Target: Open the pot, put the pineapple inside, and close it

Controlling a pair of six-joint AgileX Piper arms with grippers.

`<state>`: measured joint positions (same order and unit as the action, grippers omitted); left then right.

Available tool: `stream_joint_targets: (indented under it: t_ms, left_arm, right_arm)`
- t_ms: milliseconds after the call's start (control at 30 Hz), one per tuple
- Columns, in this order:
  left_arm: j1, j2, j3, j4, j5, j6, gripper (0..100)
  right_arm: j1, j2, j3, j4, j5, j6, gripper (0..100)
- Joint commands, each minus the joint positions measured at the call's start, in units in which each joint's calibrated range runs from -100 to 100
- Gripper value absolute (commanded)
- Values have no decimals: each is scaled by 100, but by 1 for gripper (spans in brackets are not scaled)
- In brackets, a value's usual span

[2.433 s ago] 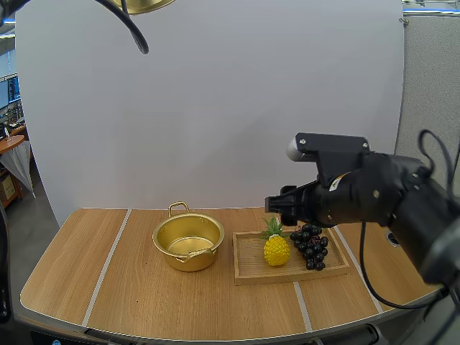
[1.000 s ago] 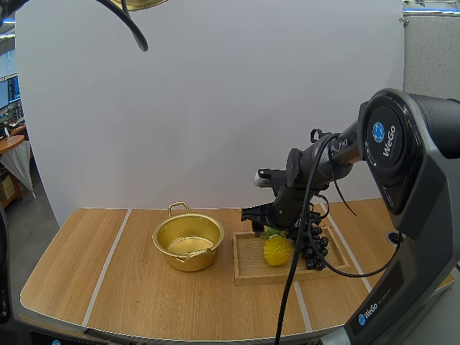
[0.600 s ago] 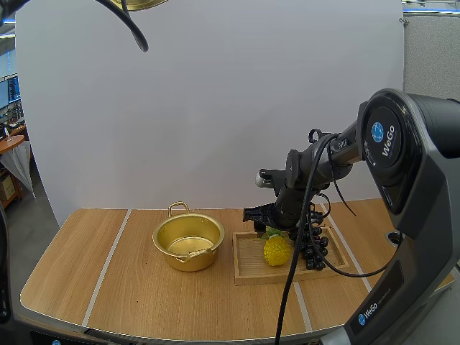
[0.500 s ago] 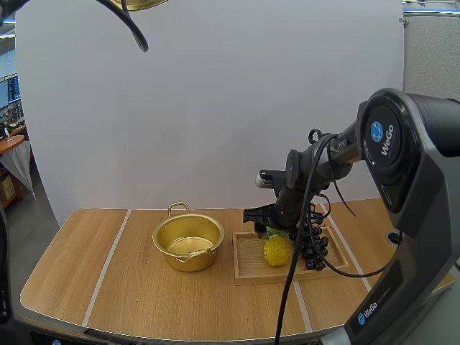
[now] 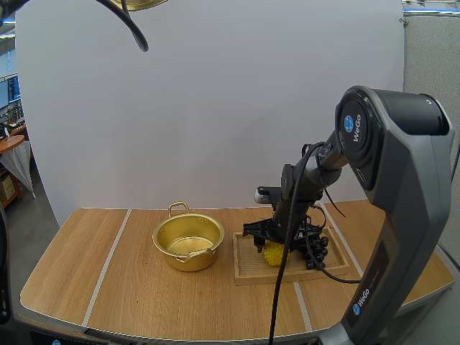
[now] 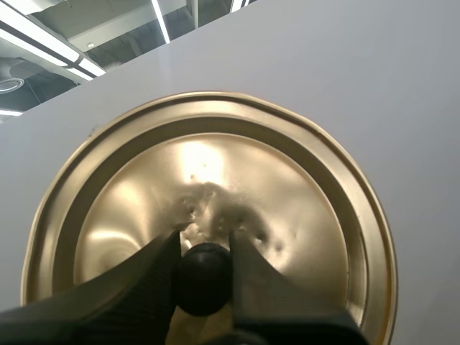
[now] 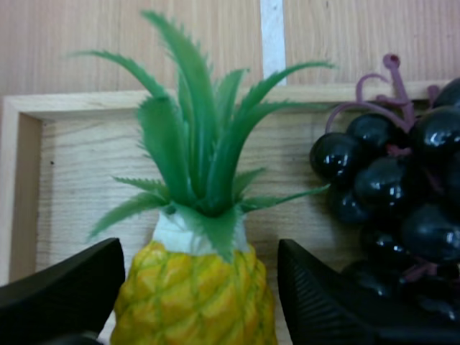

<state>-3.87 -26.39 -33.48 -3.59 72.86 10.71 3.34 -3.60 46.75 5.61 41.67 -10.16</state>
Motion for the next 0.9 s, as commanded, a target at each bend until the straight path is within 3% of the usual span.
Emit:
stream_joint_targets:
  t_ms: [0,133,200,233,267,300,333,667,867]
  left_arm:
    - [-16,-47,-35,5,-212,-8,0]
    - [-16,-47,-35,5,-212,-8,0]
    - [-16,-47,-35,5,-212,-8,0]
    - [-16,-47,-35,5,-212,-8,0]
    - [-16,-47,-35,5,-212,-8,0]
    - [-16,-47,-35,5,-212,-8,0]
    - [-16,-47,-35,5,-212,-8,0]
    - [-16,-47,-35,5,-212,-8,0]
    - [-16,-47,-35,5,-212,-8,0]
  right_arm:
    - [2,111,-30,-39,-92,15,100]
    - [2,111,-30,-39,-96,15,100]
    - [2,111,-30,-39,-79,15,74]
    - [2,111,-30,-39,-65,15,52]
    - [2,111,-30,-29,-25,15,37]
    - [2,111,-30,-29,-9,15,12]
    - [2,111,-30,-29,-9,15,0]
    - [2,111,-30,-120,-9,15,0]
    - [2,-395,-296,-120,359,-187,0]
